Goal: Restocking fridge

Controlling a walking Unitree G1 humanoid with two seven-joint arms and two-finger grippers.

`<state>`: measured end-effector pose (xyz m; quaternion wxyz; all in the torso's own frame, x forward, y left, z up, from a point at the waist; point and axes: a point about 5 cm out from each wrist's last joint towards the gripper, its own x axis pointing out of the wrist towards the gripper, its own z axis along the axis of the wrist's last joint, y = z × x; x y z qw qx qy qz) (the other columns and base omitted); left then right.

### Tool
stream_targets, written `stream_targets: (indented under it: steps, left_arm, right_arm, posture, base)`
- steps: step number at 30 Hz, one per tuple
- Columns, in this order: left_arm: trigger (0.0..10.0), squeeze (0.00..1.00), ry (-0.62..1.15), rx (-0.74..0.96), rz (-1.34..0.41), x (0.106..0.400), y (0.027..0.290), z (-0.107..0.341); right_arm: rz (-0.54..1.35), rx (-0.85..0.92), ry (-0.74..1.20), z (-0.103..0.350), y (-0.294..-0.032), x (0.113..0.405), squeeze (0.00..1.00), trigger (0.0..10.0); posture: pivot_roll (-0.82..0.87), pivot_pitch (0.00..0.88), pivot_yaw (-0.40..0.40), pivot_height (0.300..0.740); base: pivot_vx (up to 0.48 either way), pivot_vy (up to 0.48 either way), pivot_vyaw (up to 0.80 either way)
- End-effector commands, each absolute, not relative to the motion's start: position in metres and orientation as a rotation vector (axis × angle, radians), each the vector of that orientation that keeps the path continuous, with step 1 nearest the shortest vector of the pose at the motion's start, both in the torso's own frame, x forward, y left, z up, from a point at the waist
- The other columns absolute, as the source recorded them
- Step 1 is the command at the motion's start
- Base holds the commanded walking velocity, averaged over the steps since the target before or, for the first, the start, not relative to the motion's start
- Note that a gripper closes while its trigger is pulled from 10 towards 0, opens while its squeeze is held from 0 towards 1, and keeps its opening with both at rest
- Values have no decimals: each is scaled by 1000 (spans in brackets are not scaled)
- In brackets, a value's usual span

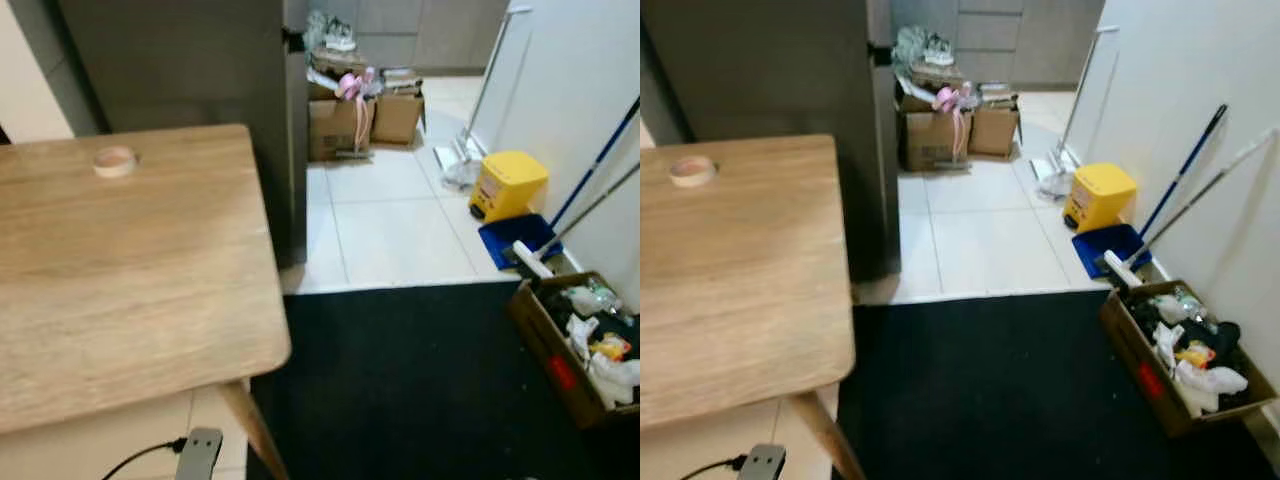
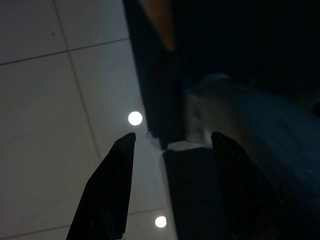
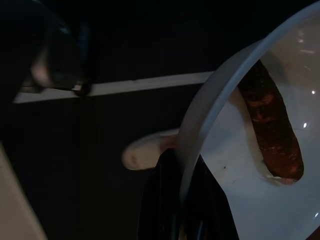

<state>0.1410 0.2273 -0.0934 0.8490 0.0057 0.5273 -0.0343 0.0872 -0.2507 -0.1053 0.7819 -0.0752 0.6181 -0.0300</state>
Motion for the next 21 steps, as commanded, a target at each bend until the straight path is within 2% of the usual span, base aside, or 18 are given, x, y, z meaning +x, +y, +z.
stream_targets:
  steps: [1, 18, 21]
  left_arm:
    - [10000, 0, 1128, 20, -75, 136, 228, -95]
    - [10000, 0, 1109, 13, -79, 140, 226, -94]
    - [10000, 0, 1110, 14, -89, 141, 225, -94]
  right_arm:
    - [-48, -158, 1346, -107, -247, 85, 0, 10000]
    - [-26, -112, 1356, -109, -238, 85, 0, 10000]
    - [-23, -109, 1350, -109, -234, 90, 0, 10000]
  posture:
    - [29, 30, -72, 740]
    - [0, 25, -62, 740]
    - [-4, 27, -64, 740]
  base:
    - [0, 0, 0]
    - [0, 0, 0]
    - [0, -361, 0]
